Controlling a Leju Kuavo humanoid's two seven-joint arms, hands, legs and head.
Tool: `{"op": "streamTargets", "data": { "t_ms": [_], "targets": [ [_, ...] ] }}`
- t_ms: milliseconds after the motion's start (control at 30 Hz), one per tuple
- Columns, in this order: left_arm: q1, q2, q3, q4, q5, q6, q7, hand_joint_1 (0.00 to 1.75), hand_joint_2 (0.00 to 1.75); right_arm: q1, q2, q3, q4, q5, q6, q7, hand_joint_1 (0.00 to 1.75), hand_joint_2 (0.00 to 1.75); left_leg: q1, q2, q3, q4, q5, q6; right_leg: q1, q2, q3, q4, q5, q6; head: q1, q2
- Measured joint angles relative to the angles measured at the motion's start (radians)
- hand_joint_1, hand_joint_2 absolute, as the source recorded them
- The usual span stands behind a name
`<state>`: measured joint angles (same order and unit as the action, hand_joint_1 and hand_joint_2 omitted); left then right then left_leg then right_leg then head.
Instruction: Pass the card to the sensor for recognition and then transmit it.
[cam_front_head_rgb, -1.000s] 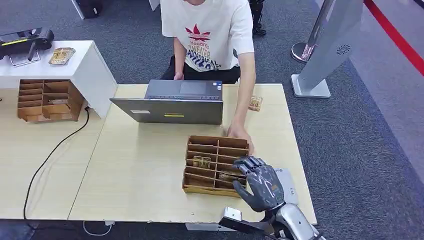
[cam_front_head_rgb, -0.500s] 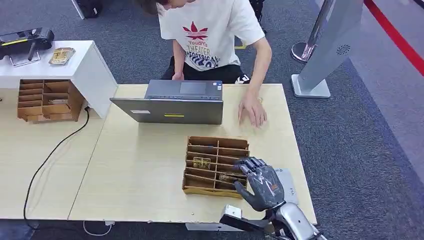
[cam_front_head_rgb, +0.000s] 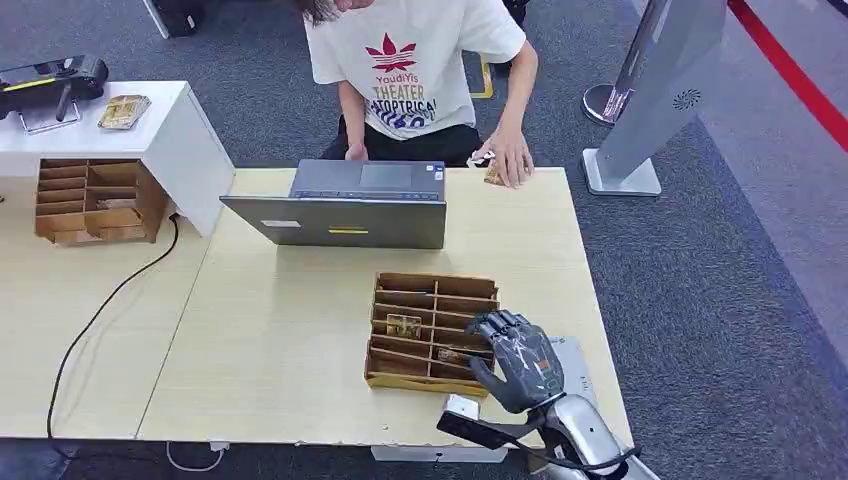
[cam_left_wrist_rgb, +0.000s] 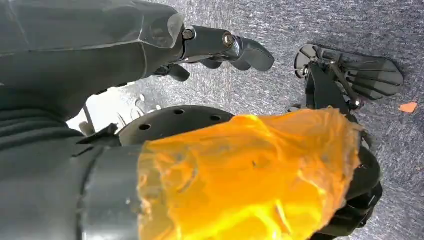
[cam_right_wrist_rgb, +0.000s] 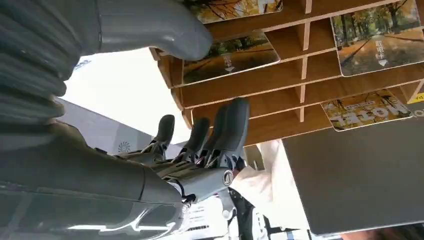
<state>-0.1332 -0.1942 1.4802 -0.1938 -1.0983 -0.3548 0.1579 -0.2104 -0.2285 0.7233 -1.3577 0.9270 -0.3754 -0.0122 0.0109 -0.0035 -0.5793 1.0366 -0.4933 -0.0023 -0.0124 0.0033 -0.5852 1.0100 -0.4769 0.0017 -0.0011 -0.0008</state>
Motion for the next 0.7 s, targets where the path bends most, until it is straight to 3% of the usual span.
{"op": "streamTargets", "data": {
  "t_ms": [167, 200, 233, 333, 700],
  "targets": [
    [-0.006, 0.0, 0.0, 0.0, -0.001, 0.0, 0.002, 0.0, 0.0, -0.017, 0.013, 0.0, 0.03, -0.013, 0.007, 0.002, 0.87, 1.75, 0.0, 0.0, 0.0, 0.0, 0.0, 0.0, 0.0, 0.0, 0.0, 0.0, 0.0, 0.0, 0.0, 0.0],
    [-0.006, 0.0, 0.0, 0.0, -0.002, 0.0, 0.004, 0.0, 0.0, -0.018, 0.014, 0.0, 0.034, -0.015, 0.007, 0.002, 1.38, 1.75, 0.0, 0.0, 0.0, 0.0, 0.0, 0.0, 0.0, 0.0, 0.0, 0.0, 0.0, 0.0, 0.0, 0.0],
    [-0.006, 0.0, 0.0, 0.0, -0.002, 0.0, 0.005, 0.0, 0.0, -0.018, 0.016, 0.0, 0.038, -0.016, 0.008, 0.002, 1.38, 1.75, 0.0, 0.0, 0.0, 0.0, 0.0, 0.0, 0.0, 0.0, 0.0, 0.0, 0.0, 0.0, 0.0, 0.0],
    [-0.007, 0.0, 0.0, 0.0, -0.003, 0.0, 0.008, 0.0, 0.0, -0.022, 0.021, 0.0, 0.049, -0.018, 0.009, 0.002, 1.71, 1.75, 0.0, 0.0, 0.0, 0.0, 0.0, 0.0, 0.0, 0.0, 0.0, 0.0, 0.0, 0.0, 0.0, 0.0],
    [-0.008, 0.0, 0.0, 0.0, -0.003, 0.0, 0.008, 0.0, 0.0, -0.031, 0.029, 0.0, 0.064, -0.021, 0.011, 0.003, 1.73, 1.75, 0.0, 0.0, 0.0, 0.0, 0.0, 0.0, 0.0, 0.0, 0.0, 0.0, 0.0, 0.0, 0.0, 0.0]
  ]
}}
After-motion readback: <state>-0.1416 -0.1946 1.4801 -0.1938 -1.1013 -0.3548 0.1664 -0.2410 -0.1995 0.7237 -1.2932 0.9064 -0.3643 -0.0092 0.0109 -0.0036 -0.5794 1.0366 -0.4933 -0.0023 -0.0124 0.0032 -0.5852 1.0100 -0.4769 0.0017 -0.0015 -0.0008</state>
